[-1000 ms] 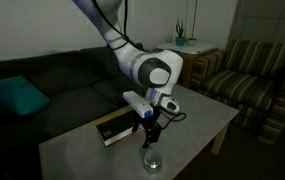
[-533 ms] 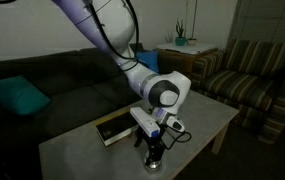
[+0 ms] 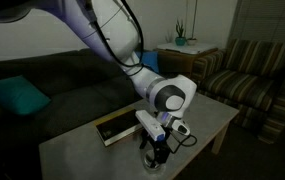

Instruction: Pick the lid on the bottle and put it on the table

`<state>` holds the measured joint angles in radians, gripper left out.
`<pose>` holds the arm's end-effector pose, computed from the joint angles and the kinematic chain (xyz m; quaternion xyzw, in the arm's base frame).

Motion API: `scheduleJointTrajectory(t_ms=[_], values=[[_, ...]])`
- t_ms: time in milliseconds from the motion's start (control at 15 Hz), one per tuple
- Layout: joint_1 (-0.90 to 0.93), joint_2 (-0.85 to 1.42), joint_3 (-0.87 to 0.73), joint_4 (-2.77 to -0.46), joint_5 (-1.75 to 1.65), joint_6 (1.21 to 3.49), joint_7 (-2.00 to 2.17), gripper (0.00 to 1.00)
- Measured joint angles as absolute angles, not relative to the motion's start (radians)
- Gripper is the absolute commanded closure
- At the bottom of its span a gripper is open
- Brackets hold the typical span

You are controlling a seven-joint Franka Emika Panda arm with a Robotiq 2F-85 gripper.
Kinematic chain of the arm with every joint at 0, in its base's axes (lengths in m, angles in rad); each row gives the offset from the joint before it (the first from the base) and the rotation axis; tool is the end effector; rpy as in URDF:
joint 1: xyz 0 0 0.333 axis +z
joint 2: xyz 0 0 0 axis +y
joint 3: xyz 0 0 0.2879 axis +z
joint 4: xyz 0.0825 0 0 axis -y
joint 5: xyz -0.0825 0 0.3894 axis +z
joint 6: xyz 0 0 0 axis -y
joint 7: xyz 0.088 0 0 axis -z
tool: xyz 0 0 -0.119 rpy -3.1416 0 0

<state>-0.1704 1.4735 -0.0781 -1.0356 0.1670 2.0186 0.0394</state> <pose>0.5997 -0.1329 -0.1316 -0.9560 0.1673 0.2371 0.0431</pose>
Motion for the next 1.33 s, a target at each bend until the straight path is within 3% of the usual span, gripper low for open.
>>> scheduleJointTrajectory(t_ms=[1333], values=[[-0.185,1.473,-0.055,-1.010,0.167,2.002,0.045,0.00]])
